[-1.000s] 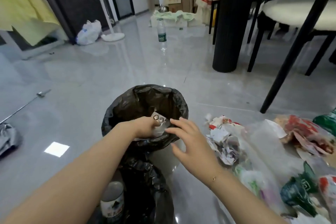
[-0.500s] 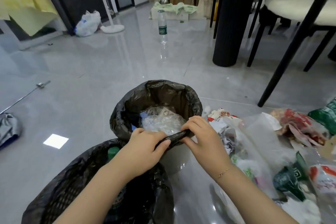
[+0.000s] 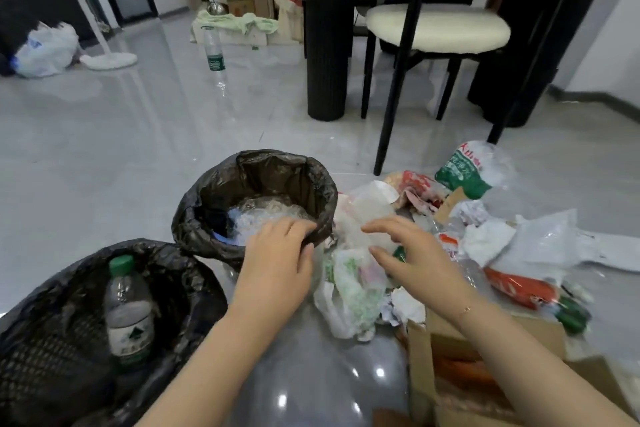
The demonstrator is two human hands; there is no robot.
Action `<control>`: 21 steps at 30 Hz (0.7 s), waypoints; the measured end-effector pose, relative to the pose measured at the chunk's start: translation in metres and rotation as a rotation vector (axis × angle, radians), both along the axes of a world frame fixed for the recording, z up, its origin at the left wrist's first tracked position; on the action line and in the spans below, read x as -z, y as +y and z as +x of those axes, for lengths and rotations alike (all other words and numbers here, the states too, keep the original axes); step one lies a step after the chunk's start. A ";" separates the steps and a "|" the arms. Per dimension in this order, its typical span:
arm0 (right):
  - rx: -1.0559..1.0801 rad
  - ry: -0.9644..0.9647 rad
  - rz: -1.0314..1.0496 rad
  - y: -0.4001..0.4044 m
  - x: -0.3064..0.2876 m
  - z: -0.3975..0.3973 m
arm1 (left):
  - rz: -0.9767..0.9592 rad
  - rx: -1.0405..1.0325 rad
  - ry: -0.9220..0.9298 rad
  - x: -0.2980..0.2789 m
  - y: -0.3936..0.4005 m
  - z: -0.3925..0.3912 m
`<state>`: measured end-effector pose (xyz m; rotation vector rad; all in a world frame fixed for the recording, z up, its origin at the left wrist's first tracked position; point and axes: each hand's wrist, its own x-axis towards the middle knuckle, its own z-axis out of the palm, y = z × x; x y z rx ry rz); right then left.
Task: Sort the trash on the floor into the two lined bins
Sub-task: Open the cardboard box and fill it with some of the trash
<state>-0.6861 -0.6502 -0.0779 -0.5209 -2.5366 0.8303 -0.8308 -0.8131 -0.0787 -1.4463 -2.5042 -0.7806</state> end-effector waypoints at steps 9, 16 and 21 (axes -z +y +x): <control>0.129 -0.174 -0.042 0.006 0.034 0.121 | -0.172 -0.237 -0.875 0.100 0.110 0.076; 0.186 -0.131 -0.096 0.008 0.071 0.155 | 0.062 -0.412 -0.814 0.165 0.151 0.037; 0.148 -0.148 -0.037 0.009 0.091 0.160 | 0.044 -0.351 -0.828 0.179 0.170 0.032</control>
